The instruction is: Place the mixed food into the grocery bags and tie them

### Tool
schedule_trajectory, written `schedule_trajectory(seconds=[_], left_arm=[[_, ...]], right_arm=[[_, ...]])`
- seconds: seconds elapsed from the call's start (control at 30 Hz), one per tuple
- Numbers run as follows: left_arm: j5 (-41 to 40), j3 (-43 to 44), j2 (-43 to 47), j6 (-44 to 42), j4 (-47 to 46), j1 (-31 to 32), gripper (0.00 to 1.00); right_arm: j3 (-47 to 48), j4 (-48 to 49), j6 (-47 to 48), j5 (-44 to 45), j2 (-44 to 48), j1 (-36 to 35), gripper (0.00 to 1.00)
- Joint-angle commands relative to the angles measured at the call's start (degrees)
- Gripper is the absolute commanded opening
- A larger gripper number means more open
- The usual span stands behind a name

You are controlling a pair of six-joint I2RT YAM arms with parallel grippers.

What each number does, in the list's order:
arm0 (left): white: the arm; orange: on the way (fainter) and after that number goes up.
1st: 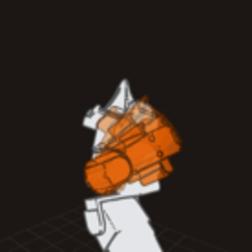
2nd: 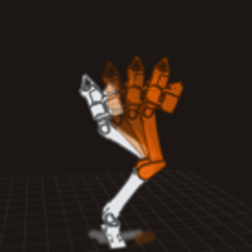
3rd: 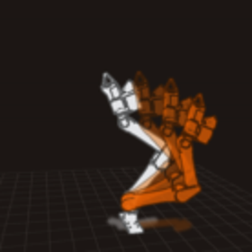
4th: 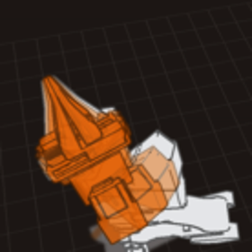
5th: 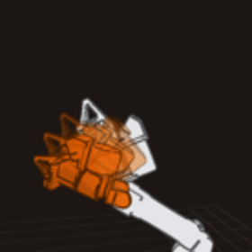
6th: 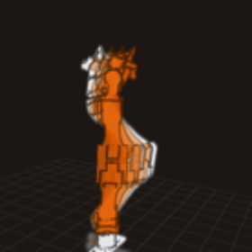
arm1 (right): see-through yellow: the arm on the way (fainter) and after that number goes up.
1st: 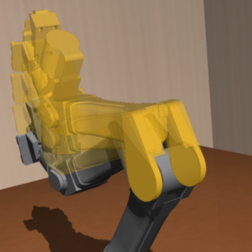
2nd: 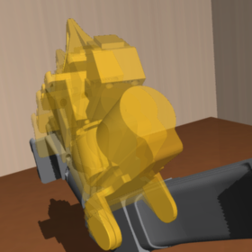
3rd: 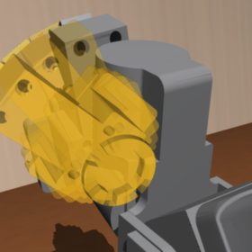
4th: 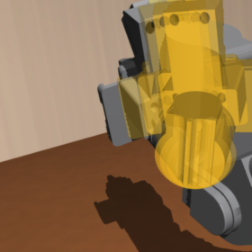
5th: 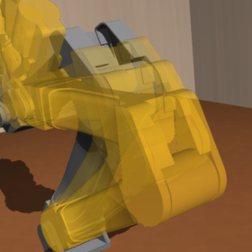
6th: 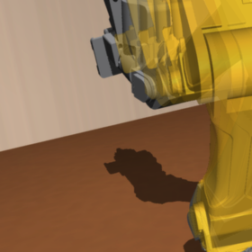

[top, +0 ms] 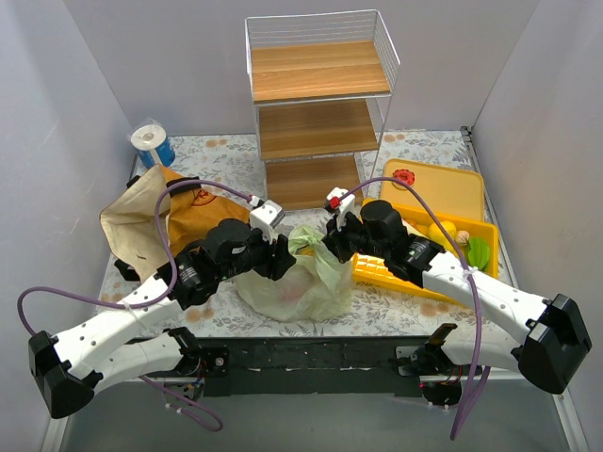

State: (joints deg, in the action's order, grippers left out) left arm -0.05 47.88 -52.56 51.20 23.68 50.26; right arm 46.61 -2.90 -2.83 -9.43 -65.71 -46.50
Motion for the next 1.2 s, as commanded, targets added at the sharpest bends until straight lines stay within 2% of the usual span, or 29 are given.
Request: schedule_trajectory(seconds=[0.0, 0.13, 0.33, 0.5, 0.7, 0.9, 1.17], left_arm=[[-1.00, 1.26, 1.49, -0.40, 0.05, -0.25, 0.46], [-1.70, 0.81, 1.14, -1.45, 0.14, -0.25, 0.42], [-1.61, 1.78, 5.18, -3.03, -2.06, -0.25, 0.50], [-0.04, 3.27, 4.48, -2.69, -0.92, -0.25, 0.52], [3.83, 3.80, 3.43, 0.39, 1.10, -0.34, 0.40], [4.10, 4.33, 2.20, 2.15, 3.74, -0.25, 0.40], [0.76, 4.33, 0.97, -0.22, 3.04, -0.25, 0.41]], right_arm=[[2.26, 2.37, -0.25, -0.94, 0.23, 0.18, 0.01], [2.34, 3.95, -0.42, -1.38, -0.03, 0.27, 0.01], [2.52, 4.04, -0.60, -1.64, -0.38, 0.27, 0.01], [2.78, 3.78, -0.60, -1.91, -0.91, 0.27, 0.01], [3.14, 3.42, -0.51, -2.26, -1.35, 0.27, 0.01], [3.31, 3.60, -0.60, -2.78, -1.61, 0.27, 0.01], [3.31, 3.77, -0.69, -3.66, -1.79, 0.27, 0.01]])
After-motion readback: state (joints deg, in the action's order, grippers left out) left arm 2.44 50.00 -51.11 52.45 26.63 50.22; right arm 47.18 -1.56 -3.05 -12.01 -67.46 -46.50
